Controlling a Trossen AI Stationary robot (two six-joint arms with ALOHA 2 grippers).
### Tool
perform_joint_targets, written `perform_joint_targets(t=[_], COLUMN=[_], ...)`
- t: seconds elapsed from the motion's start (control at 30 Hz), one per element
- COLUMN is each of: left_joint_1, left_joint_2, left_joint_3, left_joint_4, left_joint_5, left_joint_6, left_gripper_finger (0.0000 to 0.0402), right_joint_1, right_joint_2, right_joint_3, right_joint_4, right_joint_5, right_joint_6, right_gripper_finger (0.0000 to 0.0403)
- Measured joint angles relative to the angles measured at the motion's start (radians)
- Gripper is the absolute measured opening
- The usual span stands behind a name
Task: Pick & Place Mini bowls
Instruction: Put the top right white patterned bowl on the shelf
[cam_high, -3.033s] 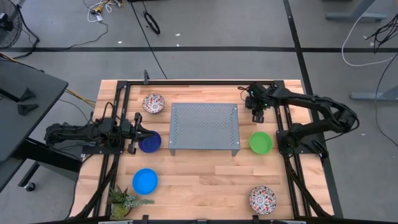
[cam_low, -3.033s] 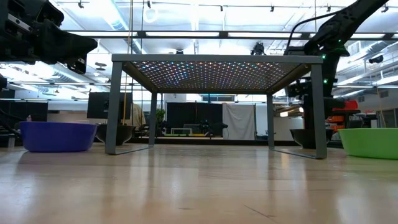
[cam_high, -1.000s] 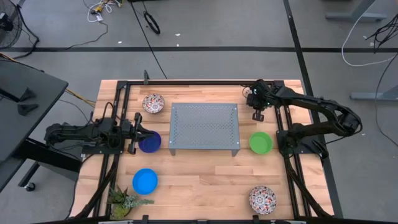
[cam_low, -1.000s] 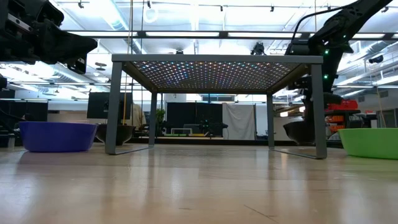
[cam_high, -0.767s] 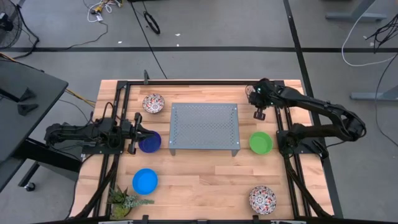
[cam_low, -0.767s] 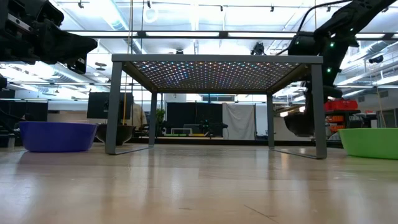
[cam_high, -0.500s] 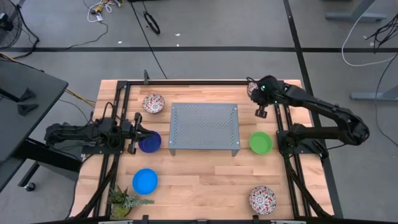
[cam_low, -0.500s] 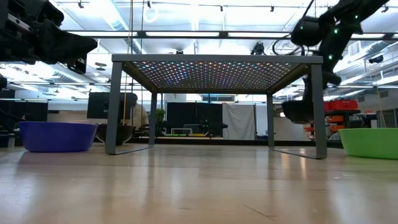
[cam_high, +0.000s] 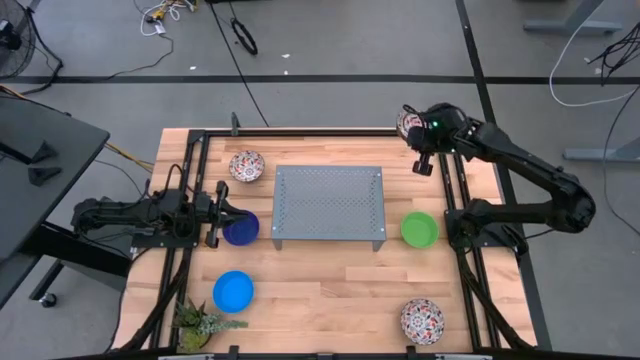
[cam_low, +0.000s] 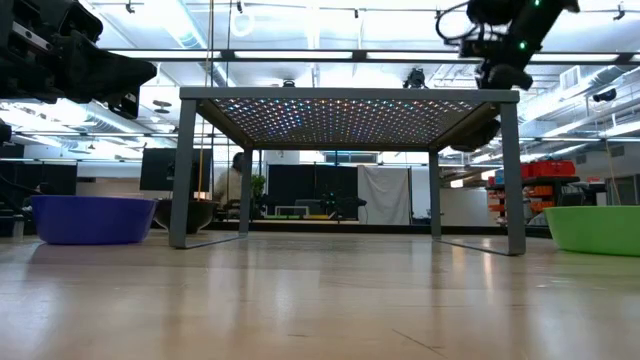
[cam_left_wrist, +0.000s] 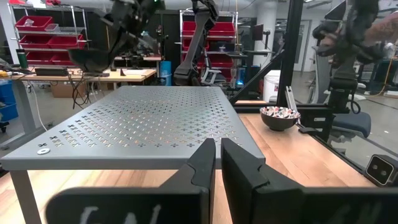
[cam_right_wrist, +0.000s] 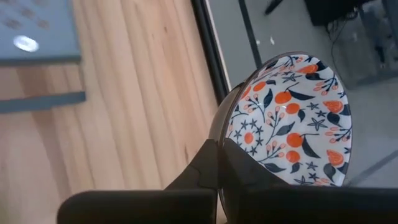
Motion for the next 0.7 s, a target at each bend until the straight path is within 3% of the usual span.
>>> perform_joint_targets(t=[0.7], left_joint_1=[0.000], left_joint_2=[0.000], left_joint_3=[0.000], left_joint_4=[0.000], left_joint_5=[0.000], left_joint_6=[0.000], left_gripper_finger=[0.0032], right_joint_1=[0.391], right_joint_2=[0.081], right_joint_3=[0.194], right_joint_4=[-0.143], right_joint_5=[0.000], right_joint_6=[-0.021], right_gripper_finger=[0.0000])
